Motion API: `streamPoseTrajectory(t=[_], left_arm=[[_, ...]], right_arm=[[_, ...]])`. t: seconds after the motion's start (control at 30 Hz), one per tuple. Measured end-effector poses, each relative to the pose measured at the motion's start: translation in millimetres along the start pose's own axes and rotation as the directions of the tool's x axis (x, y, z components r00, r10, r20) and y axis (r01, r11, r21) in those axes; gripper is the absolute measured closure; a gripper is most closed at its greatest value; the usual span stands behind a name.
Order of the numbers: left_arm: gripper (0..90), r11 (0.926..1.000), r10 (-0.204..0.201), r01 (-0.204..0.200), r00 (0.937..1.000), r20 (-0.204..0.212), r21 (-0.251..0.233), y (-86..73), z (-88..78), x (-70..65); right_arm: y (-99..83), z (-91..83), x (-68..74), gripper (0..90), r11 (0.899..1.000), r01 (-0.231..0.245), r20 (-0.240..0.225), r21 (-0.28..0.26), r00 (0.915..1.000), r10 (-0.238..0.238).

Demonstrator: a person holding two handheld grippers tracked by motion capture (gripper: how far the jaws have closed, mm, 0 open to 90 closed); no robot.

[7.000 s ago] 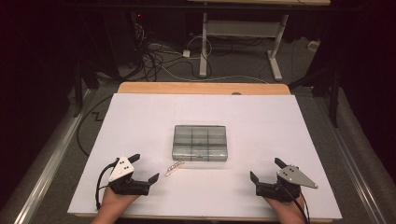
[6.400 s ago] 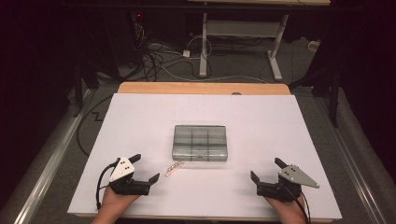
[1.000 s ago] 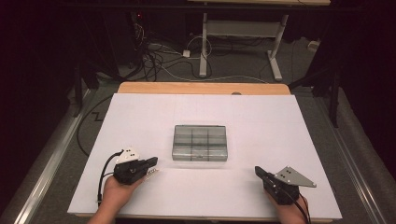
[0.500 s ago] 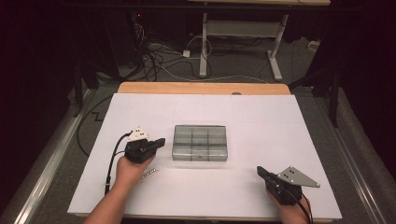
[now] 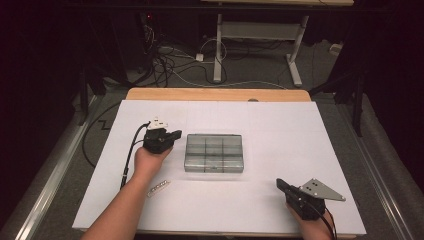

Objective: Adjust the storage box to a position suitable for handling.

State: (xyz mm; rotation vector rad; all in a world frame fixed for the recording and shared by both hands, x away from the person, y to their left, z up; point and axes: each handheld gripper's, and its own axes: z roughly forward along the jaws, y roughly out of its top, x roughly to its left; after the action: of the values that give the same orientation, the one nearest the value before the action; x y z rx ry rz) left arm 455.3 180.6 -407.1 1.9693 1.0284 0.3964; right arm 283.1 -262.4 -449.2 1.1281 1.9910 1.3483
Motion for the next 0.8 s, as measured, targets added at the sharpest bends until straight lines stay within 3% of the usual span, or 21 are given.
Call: streamPoseTrajectory(t=[0.37, 0.6, 0.8], left_arm=[[87.8, 0.9998, -0.001, 0.000, 1.0000, 0.005, 0.019, 10.9, 30.0, 4.1], [87.8, 0.9995, -0.002, 0.002, 1.0000, -0.002, 0.032, 9.9, 36.3, 1.8], [87.8, 0.9993, 0.003, -0.004, 0.9998, 0.018, 0.038, 9.7, 38.9, 0.4]], right_arm=[[-1.2, -1.0, -0.9, 90.0, 1.000, 0.003, 0.004, -0.003, 1.0000, -0.003], [-1.5, -1.7, -1.3, 90.0, 1.000, 0.004, 0.007, -0.003, 1.0000, -0.004], [-1.7, -1.3, -1.4, 90.0, 1.000, 0.002, 0.007, -0.001, 1.0000, -0.002]])
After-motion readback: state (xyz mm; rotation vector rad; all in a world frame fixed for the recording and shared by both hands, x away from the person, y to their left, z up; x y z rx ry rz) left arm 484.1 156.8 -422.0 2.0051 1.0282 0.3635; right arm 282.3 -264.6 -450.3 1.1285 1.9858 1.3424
